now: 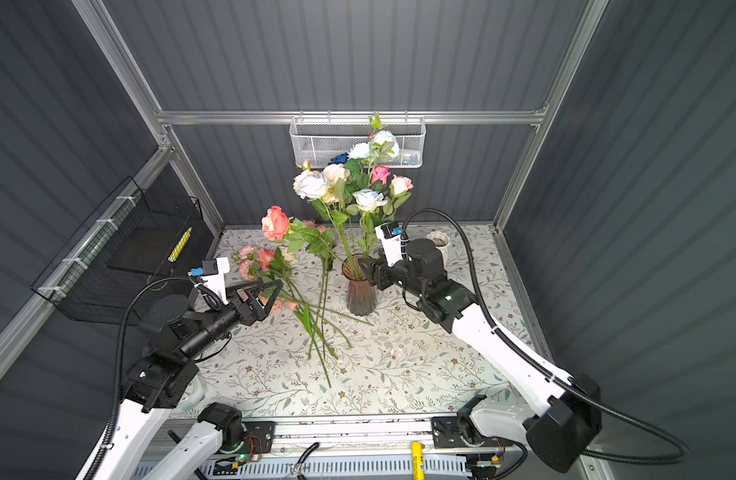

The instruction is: Arrange the flowers into the vase

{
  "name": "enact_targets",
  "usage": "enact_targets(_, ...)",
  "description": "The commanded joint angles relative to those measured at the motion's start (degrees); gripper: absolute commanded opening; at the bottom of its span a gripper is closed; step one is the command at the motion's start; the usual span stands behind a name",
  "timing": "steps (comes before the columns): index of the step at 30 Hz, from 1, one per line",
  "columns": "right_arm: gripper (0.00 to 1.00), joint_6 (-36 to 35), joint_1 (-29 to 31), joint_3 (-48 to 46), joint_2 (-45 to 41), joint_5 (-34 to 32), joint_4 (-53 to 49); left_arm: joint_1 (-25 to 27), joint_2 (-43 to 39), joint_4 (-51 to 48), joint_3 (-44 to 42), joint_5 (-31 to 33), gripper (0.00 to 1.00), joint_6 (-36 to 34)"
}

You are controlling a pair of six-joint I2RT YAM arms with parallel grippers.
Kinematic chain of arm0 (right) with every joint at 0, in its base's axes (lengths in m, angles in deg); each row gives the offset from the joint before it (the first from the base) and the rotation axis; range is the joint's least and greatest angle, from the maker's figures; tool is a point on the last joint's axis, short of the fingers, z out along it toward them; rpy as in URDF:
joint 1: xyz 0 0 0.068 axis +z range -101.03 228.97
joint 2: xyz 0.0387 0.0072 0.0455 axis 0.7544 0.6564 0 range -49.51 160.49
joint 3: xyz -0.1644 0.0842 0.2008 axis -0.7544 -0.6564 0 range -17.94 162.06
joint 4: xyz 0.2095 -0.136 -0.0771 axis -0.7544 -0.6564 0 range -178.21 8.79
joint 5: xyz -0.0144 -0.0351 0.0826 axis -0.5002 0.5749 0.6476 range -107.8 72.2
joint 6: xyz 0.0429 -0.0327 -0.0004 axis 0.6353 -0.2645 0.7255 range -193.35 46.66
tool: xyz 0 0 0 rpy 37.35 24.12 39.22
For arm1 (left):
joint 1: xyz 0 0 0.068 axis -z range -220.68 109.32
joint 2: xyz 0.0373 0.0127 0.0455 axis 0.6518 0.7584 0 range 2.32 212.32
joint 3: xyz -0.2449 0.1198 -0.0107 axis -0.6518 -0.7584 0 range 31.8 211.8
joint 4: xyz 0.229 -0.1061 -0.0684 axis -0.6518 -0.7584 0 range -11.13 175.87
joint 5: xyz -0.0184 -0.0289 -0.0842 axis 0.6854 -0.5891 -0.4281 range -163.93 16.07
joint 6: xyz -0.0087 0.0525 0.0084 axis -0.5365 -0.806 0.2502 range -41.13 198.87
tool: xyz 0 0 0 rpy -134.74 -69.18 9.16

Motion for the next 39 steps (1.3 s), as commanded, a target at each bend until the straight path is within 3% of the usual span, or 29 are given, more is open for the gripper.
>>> enact_targets(1, 0.71, 5.29, -0.49, -3.69, -4.28, -0.33, 1.39, 0.21, 0.93, 0.41, -1.75, -3.6, 0.9, 1.06)
enact_targets(7, 0.71, 15.12, -4.43, -7.16, -4.67, 2.08, -0.3, 2.03, 6.99, 7.63, -7.89, -5.5, 0.83, 5.59)
enact_targets(14, 0.7, 23.89, -7.66, -4.55, 3.89, 5.96, -0.23, 6.62, 21.76, 23.37, -8.23, -4.74, 0.84, 9.28)
enact_targets(20, 0.64, 25.25, -8.05, -2.46, 8.97, 6.33, 0.85, 7.04, 31.84, 26.79, -2.47, -3.4, 0.78, 10.42)
enact_targets(24, 0.59, 25.49, -8.05, -2.17, 11.0, 7.12, 2.75, 7.04, 37.54, 26.2, 1.76, -2.32, 0.69, 10.02)
enact_targets(28, 0.56, 25.6, -8.02, -1.49, 12.61, 7.62, 3.42, 7.06, 41.86, 27.11, 5.33, -2.34, 0.68, 9.36)
enact_targets(33, 0.54, 25.47, -8.07, -0.69, 14.05, 8.24, 3.54, 7.03, 46.6, 27.29, 8.89, -3.14, 0.53, 8.8)
enact_targets(39, 0.49, 25.31, -8.03, -0.48, 15.35, 9.14, 4.01, 7.05, 50.25, 30.86, 9.65, -5.33, 0.51, 10.66)
